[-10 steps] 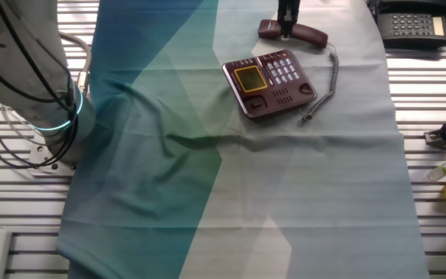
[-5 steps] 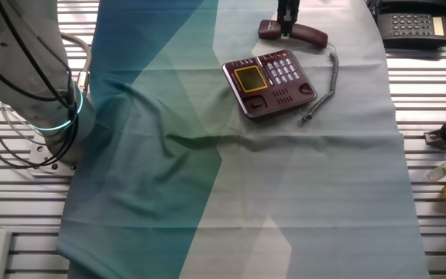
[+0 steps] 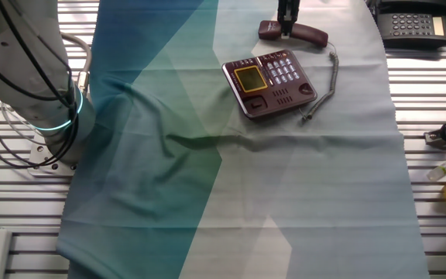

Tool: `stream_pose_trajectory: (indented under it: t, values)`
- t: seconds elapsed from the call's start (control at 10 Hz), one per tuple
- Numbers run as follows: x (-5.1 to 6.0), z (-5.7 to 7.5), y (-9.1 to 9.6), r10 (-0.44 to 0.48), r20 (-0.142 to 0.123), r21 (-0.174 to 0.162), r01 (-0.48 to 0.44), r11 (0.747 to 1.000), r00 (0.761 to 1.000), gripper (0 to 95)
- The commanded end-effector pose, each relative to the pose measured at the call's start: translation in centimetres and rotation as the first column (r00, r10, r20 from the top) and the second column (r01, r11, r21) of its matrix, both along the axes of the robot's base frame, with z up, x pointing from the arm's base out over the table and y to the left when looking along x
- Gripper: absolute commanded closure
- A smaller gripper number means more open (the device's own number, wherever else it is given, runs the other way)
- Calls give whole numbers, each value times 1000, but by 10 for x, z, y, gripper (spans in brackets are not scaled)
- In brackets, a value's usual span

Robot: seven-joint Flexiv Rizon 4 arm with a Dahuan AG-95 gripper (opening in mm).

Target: Place the handset of the telephone on the corresponding phone cradle

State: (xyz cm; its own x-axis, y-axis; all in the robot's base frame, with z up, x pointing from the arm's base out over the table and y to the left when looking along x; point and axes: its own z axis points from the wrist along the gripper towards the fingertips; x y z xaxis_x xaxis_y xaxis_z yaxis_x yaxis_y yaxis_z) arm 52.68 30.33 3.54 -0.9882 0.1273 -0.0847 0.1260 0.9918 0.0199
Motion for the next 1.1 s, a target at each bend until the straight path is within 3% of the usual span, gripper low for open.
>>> stream_pose_trajectory:
  t: [0.1,0.5,1.1]
  values:
    - [0,0,0,1,0,6,-1,1000,1000,950]
    - [1,2,-1,12,-3,15,-12,1000,1000,950]
    - [5,14,-4,64,-12,2,-64,998,998,950]
